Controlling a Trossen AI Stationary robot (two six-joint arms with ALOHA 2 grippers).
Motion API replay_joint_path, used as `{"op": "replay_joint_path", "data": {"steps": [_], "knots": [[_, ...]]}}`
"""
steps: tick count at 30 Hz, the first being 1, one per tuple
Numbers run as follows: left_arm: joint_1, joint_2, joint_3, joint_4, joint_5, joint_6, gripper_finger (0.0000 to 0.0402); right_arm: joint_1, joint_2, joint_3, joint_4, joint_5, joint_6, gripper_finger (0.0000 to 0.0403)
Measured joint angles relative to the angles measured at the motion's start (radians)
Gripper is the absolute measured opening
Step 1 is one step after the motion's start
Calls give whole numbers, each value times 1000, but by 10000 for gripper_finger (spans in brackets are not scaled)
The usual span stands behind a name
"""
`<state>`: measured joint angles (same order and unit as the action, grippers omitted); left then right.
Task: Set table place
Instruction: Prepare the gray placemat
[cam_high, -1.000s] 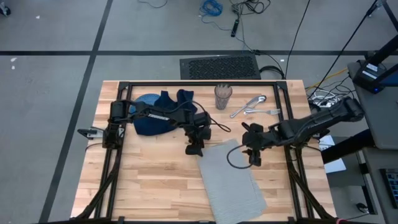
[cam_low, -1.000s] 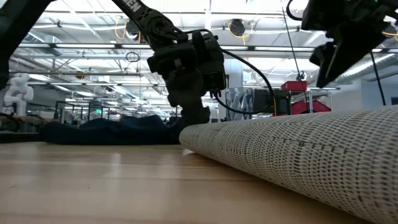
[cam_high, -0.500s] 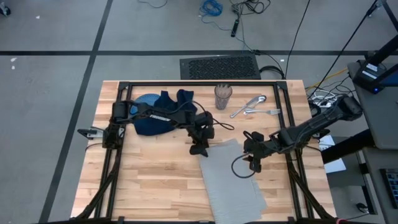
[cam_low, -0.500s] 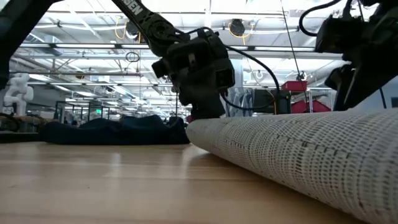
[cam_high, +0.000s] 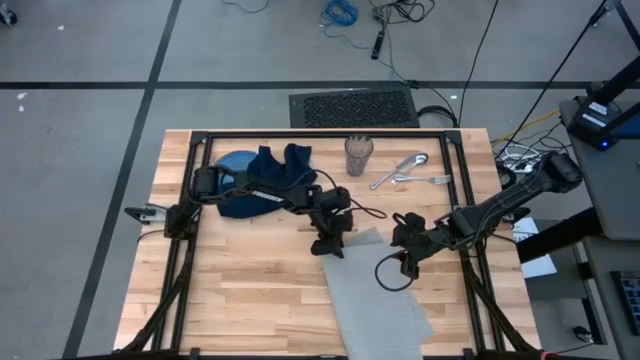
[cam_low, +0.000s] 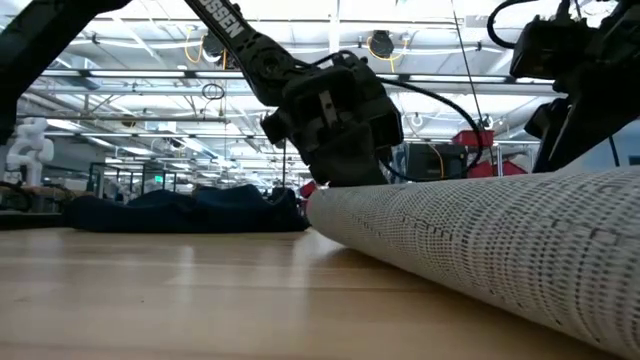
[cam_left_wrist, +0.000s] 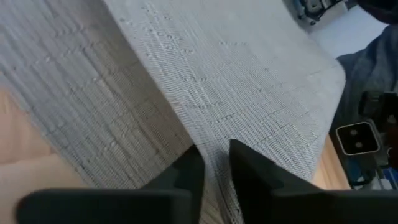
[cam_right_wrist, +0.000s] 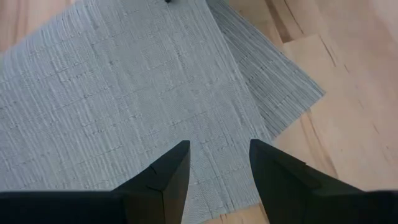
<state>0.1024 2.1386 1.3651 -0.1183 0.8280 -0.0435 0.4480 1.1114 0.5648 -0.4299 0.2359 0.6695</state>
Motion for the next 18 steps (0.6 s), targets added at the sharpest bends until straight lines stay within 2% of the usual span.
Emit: {"op": "replay_joint_path", "data": {"steps": [3,7,15,18], "knots": [[1,-13,5,7,9,49,8,0,11,0,0,0,3,153],[1,-44,6,-62,-21,135,1,0,64,0,-14,-3,34,153],[3,-150,6,-333,-165,296,0,30,203,0,-7,-8,81,153],[3,-182,4,-423,-184,335,0,46,229,0,0,-9,97,153]]}}
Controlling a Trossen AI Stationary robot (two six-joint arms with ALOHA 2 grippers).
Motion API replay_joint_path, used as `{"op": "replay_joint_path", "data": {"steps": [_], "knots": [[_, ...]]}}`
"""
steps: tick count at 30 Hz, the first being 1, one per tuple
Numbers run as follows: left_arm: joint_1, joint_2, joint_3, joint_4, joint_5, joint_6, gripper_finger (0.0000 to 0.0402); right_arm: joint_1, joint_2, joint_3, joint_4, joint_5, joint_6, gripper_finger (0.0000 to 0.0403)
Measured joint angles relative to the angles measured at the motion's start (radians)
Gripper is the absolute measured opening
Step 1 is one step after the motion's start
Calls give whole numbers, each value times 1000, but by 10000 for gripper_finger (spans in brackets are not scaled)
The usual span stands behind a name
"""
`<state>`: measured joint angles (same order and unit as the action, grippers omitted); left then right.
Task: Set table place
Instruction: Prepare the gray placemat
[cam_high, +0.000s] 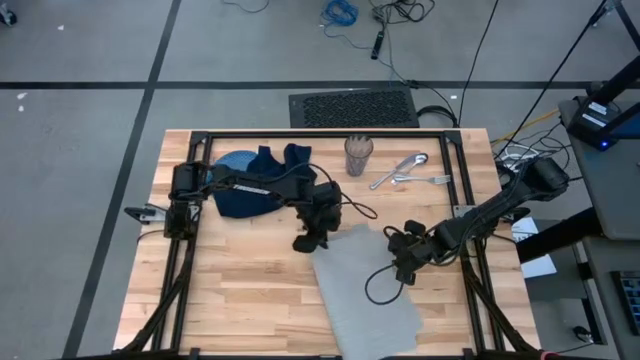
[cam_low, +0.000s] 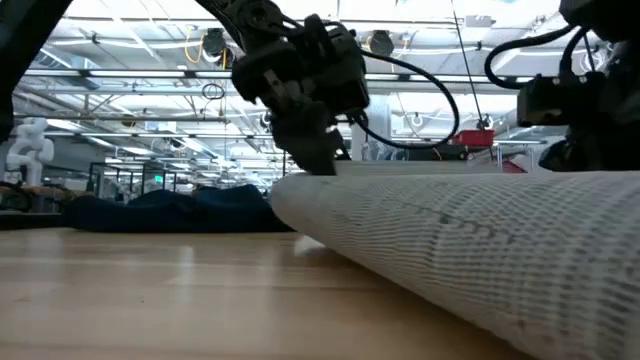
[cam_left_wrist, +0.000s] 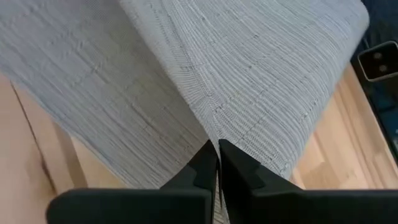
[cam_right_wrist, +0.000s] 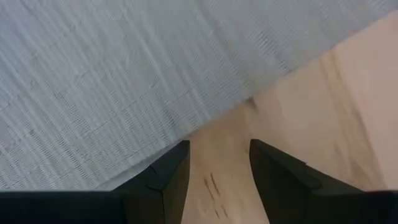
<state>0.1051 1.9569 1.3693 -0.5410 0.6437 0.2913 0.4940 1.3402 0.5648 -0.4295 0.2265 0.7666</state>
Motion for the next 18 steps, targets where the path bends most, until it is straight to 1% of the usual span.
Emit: {"op": "replay_joint_path", "data": {"steps": [4,9,14,18], "knots": [[-2,-24,2,-16,-22,6,0,20,26,0,30,-9,8,153],[-1,-29,0,-18,-32,13,0,44,72,0,118,-59,3,153],[-8,-28,0,-18,-47,38,0,59,106,1,159,-34,-39,153],[-10,-28,0,-22,-61,49,0,58,110,0,226,-23,-81,153]]}}
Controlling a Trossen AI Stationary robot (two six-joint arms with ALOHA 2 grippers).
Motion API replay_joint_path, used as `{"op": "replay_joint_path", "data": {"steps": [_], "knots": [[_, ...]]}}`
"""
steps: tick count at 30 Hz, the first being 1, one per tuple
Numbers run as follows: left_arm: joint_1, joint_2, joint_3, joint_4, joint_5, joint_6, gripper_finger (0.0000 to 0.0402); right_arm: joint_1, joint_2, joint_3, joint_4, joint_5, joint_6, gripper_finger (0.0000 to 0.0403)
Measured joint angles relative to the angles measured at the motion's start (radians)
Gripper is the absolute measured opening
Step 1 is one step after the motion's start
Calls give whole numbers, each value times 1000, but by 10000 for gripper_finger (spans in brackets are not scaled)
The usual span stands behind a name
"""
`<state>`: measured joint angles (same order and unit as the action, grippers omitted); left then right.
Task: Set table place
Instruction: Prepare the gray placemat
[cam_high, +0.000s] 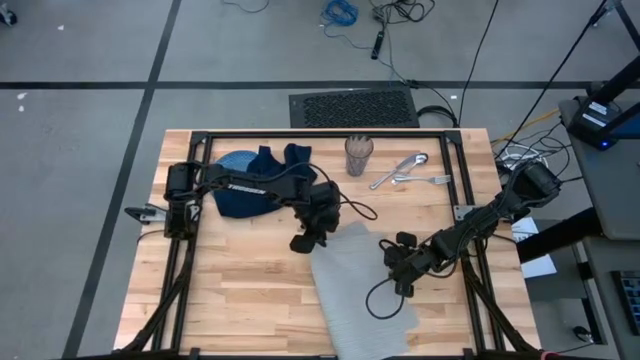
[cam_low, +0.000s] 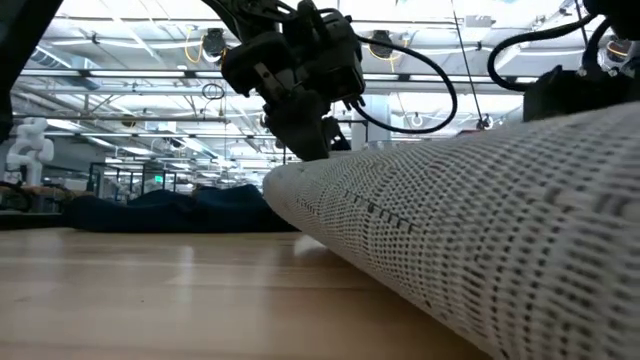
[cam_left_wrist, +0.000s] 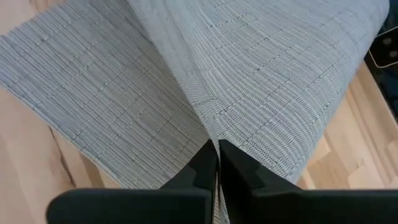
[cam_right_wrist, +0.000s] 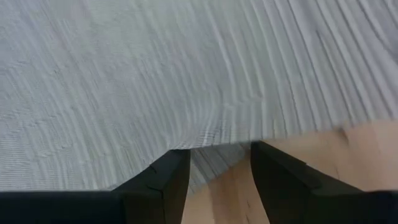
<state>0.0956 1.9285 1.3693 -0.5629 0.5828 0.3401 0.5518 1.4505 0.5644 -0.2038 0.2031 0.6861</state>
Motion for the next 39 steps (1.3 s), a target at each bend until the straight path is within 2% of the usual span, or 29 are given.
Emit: {"op": "replay_joint_path", "data": {"steps": [4,11,26,33,39], "knots": [[0,0,0,-4,-44,7,0,1,0,0,44,-1,-24,153],[1,0,-2,-14,-69,8,0,0,-25,0,23,-11,-36,153],[1,0,-3,-21,-117,6,0,0,-278,0,-65,-24,-21,153],[1,0,-4,-21,-122,6,0,0,-292,0,-61,-53,-18,153],[1,0,-4,-8,-122,3,0,0,-291,0,-53,-34,-18,153]]}}
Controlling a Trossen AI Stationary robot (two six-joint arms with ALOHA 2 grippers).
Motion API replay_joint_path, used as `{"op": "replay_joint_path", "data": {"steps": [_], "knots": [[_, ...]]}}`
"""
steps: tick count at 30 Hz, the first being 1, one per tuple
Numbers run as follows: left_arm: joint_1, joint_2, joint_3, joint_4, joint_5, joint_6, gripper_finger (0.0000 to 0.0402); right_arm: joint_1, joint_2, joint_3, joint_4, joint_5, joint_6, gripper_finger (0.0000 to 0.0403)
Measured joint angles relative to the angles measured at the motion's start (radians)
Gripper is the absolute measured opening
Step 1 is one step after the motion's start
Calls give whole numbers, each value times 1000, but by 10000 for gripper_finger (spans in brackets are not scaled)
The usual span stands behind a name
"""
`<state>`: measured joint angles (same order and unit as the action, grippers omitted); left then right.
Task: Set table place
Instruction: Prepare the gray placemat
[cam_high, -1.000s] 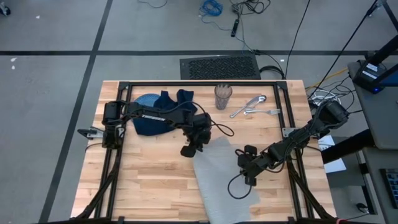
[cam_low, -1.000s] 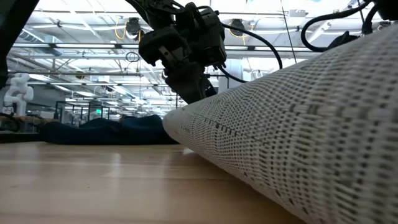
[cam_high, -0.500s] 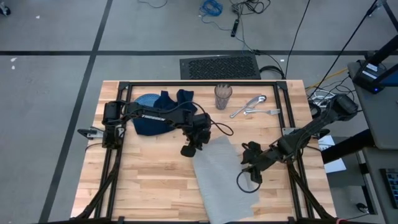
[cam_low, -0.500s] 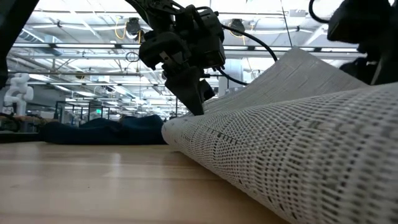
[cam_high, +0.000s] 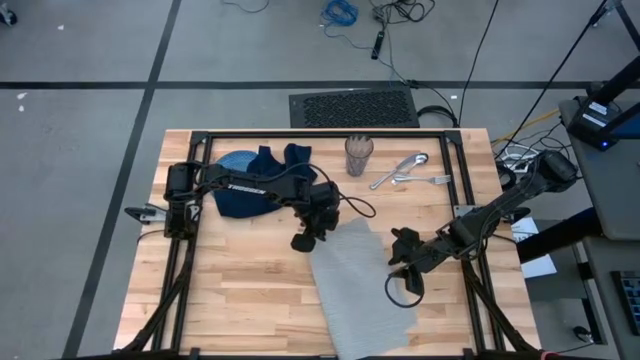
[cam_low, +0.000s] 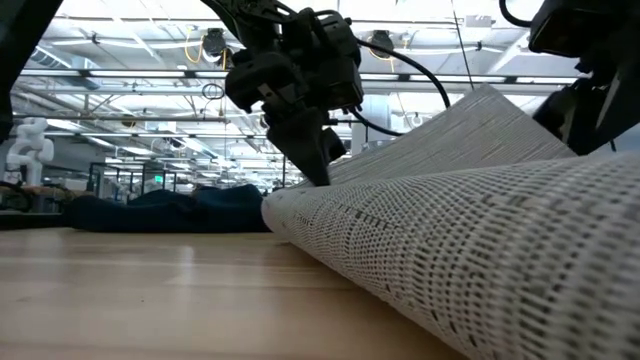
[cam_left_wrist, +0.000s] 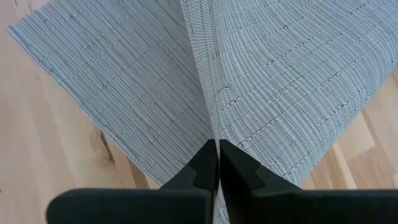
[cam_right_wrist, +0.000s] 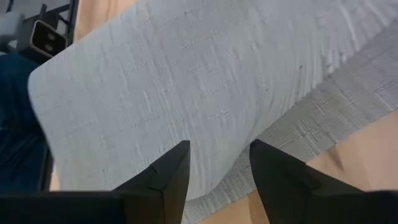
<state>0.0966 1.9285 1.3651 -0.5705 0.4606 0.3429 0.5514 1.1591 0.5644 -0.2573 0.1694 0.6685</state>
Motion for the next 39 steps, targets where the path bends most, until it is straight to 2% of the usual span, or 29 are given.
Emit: {"op": "replay_joint_path", "data": {"steps": [5,12,16,20,28,33,39], "knots": [[0,0,0,26,0,-16,0,-1,0,0,-4,67,0,153],[0,0,0,31,0,-19,0,-22,0,0,-7,95,-35,147],[0,0,0,32,0,-21,0,-22,2,0,-7,97,-92,102],[0,0,0,35,-2,-21,0,-22,24,0,-7,94,-149,18],[0,0,0,42,-1,-49,2,-22,85,0,2,93,-167,0],[0,-10,0,37,0,-60,40,-22,87,0,46,95,-185,0],[2,-90,0,45,-40,-75,129,-32,87,1,76,94,-202,0]]}}
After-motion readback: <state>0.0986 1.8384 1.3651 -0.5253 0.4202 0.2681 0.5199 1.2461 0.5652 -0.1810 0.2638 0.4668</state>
